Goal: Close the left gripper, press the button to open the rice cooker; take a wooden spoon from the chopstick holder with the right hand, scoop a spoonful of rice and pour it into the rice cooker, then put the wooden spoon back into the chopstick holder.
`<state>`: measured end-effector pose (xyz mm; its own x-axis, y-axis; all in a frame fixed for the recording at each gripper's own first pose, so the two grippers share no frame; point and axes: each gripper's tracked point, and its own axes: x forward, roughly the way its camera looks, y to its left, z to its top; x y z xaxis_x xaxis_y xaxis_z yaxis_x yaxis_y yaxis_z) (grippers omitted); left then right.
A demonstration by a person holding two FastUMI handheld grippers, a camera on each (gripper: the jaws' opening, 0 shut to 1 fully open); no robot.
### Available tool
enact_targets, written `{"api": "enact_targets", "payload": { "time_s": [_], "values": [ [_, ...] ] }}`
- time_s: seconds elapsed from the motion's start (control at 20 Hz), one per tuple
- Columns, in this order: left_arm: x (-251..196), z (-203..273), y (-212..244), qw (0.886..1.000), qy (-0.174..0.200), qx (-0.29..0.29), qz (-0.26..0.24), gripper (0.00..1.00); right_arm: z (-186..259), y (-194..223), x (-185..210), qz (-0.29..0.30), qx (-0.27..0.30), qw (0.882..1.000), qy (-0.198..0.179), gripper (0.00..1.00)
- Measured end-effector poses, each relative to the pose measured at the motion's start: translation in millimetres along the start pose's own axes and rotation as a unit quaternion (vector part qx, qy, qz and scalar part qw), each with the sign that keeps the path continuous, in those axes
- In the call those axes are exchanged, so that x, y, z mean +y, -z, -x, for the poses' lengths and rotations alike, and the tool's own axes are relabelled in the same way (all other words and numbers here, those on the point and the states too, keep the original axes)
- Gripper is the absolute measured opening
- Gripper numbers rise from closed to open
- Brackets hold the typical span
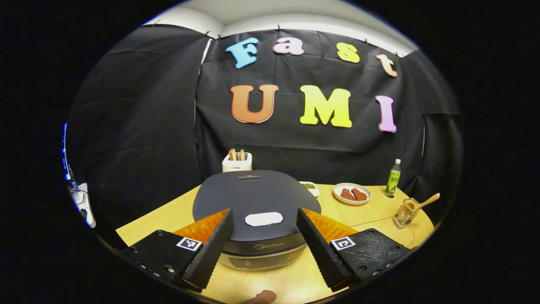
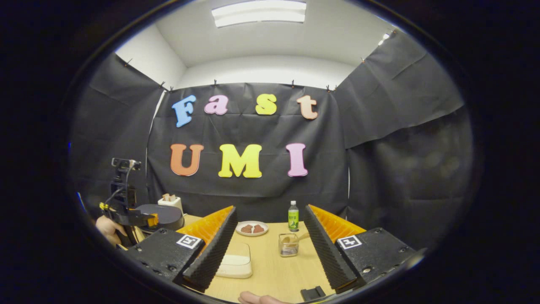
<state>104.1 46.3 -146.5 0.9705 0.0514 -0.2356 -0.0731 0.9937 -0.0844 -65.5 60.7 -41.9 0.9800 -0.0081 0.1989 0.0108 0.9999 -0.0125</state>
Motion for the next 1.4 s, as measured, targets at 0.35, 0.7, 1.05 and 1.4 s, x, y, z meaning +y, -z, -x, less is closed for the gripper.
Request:
{"api": "enact_targets", "payload": {
  "time_s": [0.35,0.7,1.05,1.4],
  "values": [
    [-19.0,69.6,-45.4,0.997,0.030,-0.060,-0.027,0.94,-1.4,8.4,9.4,0.008,0.009,1.000,-0.009,1.00],
    [-46.9,137.0,-53.9,0.993,0.035,-0.108,-0.038,0.94,1.6,9.3,-1.5,0.022,0.015,1.000,0.007,1.00],
    [-66.6,184.0,-51.3,0.987,0.065,-0.141,-0.034,0.94,1.5,14.9,-10.9,0.027,0.030,0.999,0.019,1.00],
    [-64.3,210.8,-65.0,0.982,0.072,-0.170,-0.044,0.94,-5.6,25.7,-14.0,0.018,0.052,0.998,0.022,1.00]
  ]
}}
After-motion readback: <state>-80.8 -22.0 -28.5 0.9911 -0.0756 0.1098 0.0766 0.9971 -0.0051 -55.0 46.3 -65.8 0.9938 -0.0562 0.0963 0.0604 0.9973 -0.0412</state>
